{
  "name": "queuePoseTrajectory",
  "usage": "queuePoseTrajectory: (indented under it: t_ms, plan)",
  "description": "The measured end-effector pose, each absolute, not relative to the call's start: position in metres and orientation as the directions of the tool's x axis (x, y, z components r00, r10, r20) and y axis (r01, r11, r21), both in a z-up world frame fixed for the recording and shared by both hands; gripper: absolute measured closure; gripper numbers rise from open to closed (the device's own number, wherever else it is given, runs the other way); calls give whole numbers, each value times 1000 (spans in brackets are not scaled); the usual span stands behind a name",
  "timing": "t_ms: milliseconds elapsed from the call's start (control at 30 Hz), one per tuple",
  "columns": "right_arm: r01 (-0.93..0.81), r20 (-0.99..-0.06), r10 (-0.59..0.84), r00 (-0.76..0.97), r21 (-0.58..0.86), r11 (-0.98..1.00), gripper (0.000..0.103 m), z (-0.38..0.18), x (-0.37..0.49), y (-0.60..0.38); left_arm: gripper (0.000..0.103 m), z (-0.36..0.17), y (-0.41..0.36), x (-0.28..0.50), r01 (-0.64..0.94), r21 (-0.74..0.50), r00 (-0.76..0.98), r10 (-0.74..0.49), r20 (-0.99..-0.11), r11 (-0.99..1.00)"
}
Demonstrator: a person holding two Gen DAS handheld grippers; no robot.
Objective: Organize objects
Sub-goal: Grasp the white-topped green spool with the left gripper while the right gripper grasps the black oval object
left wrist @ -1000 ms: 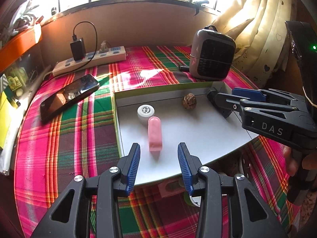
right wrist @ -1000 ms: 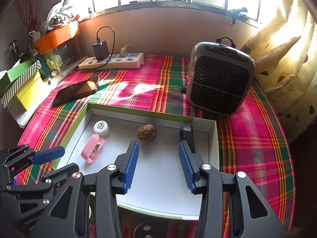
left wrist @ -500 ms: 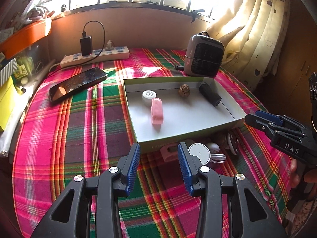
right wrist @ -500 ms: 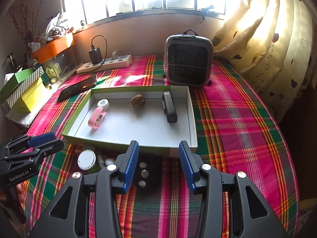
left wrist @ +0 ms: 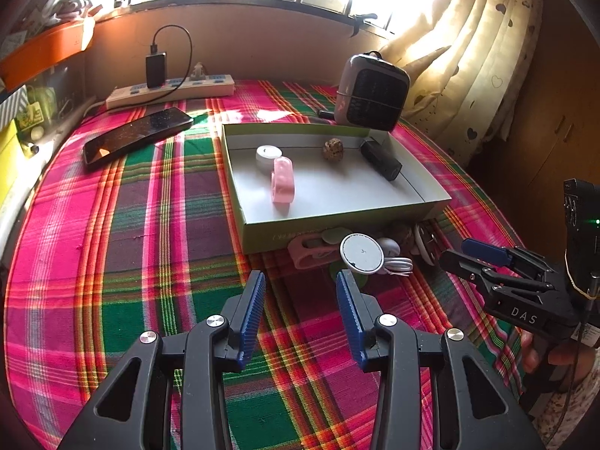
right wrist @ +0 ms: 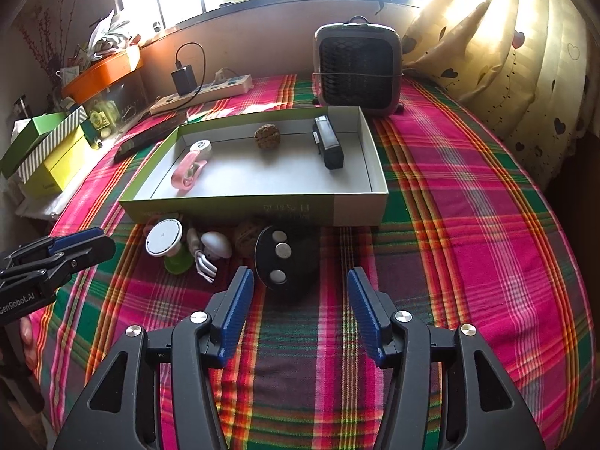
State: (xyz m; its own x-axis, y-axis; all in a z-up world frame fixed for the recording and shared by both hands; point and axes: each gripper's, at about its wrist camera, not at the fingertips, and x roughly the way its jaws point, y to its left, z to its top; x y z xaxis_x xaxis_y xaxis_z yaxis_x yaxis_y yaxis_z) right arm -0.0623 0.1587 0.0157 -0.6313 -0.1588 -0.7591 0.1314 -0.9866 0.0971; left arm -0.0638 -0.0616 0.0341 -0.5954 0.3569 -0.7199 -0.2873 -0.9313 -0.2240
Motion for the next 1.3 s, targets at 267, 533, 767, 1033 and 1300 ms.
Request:
queuePoseTrajectory:
  t_ms: [267,533,767,1033,1300]
  plan:
    - [182,-786,-161,-597,63,-981,47,1,-75,155,61,22,-42,-70,-295,-264,-543,388,-744,-918]
    - [225,-789,-137,-599,-2,-974,41,-2,-84,149,61,25,-24,-77,-295,-246,-544,374,-751,-923]
    - [249,-790,-144,-596,-12,-968,37,-3,-91,149,60,23,-11,-86,-284,-224,-540,349,-766,-932]
    - [267,-790,-153,-593,-14,-963,34,-3,-96,150,60,17,-5,-94,-263,-213,-526,325,-786,-941]
    - [261,-790,-147,-596,-17,-965,34,-3,-95,152,60,16,-6,-99,-225,-233,-524,319,-790,-946]
